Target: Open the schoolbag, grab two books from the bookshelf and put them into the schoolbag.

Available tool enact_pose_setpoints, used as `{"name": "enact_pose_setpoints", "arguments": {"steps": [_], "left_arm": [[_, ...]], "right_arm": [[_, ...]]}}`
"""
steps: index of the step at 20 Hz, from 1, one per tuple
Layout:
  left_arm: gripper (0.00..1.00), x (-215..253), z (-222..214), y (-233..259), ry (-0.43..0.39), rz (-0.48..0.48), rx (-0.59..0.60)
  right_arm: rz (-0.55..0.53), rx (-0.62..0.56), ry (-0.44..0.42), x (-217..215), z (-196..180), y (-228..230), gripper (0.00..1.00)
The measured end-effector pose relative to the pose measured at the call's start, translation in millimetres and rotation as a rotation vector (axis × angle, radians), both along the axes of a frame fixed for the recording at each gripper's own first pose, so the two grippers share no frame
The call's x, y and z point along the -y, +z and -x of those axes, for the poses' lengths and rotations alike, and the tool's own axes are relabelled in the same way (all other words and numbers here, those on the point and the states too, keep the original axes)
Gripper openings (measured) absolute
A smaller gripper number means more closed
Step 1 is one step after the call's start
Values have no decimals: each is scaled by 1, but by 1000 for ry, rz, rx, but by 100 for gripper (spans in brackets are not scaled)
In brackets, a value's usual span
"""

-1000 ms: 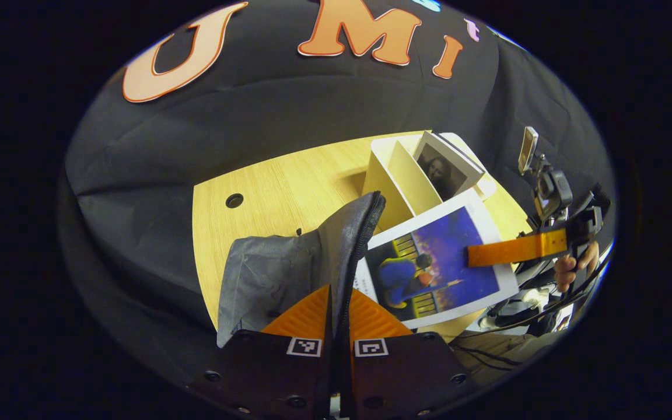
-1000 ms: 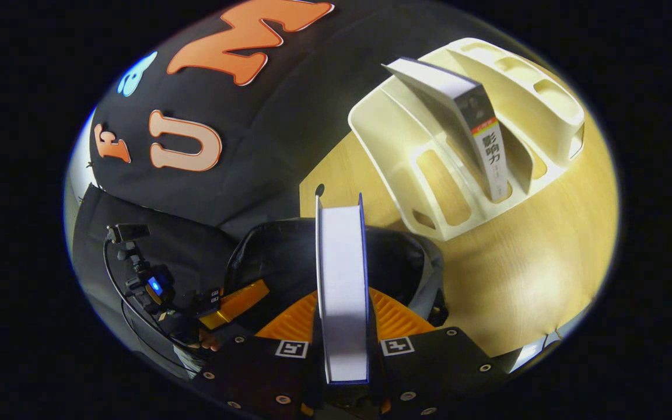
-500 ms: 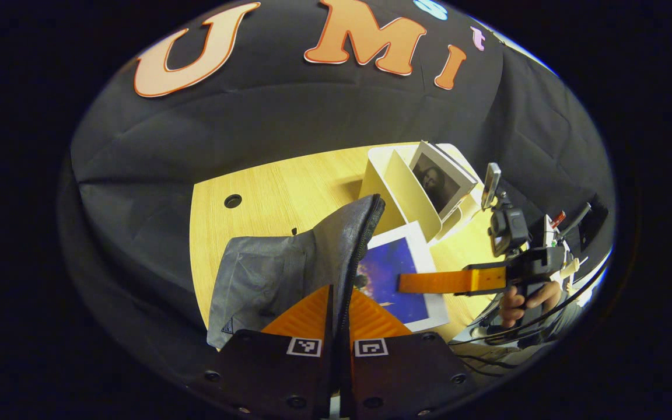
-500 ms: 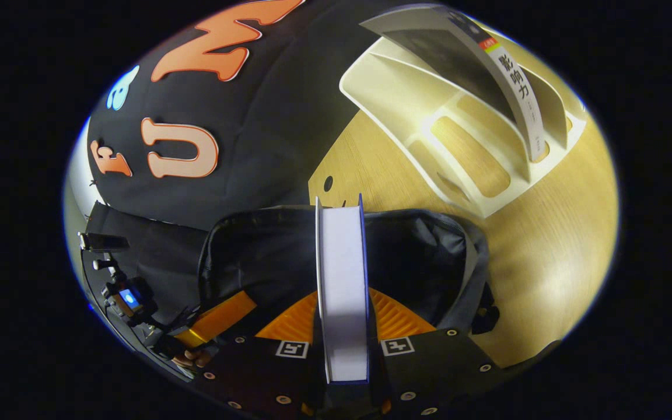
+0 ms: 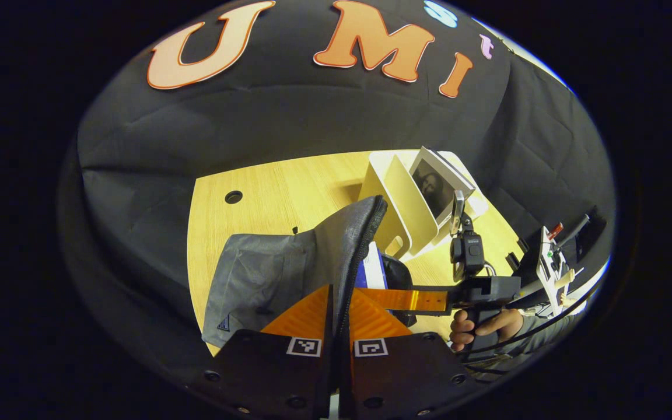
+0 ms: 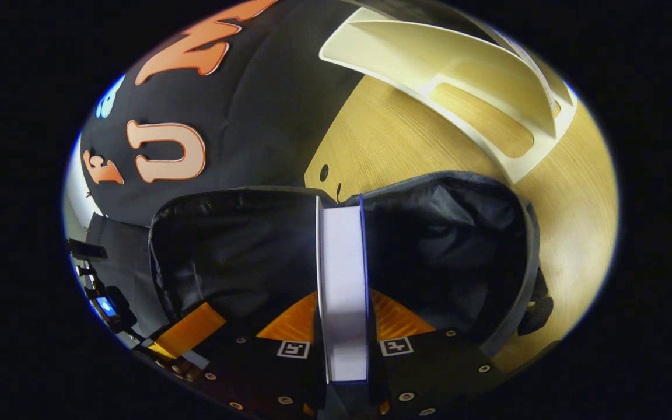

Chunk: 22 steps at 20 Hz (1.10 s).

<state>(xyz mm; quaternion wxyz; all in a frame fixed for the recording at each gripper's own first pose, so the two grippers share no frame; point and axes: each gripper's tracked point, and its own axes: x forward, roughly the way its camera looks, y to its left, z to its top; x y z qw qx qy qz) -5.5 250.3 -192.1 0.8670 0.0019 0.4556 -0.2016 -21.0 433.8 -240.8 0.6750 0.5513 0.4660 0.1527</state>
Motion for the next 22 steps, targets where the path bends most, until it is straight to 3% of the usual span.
{"name": "enact_pose_setpoints", "arguments": {"steps": [4, 6, 7, 9, 18, 22], "left_arm": [[7, 0, 2, -2, 27, 11, -7], [7, 1, 1, -3, 41, 8, -5], [7, 2, 1, -4, 48, 7, -5], [7, 3, 3, -7, 53, -3, -8], [7, 17, 12, -27, 65, -33, -44], [7, 26, 11, -38, 93, -31, -67]], "right_arm": [[36, -63, 30, 5, 6, -9, 39], [56, -69, 52, 18, 15, -9, 55], [84, -77, 60, 25, 18, -13, 75], [138, -82, 87, 41, 26, -18, 95], [346, -31, 153, 151, 29, 21, 98], [515, -13, 219, 212, 17, 34, 98]]}}
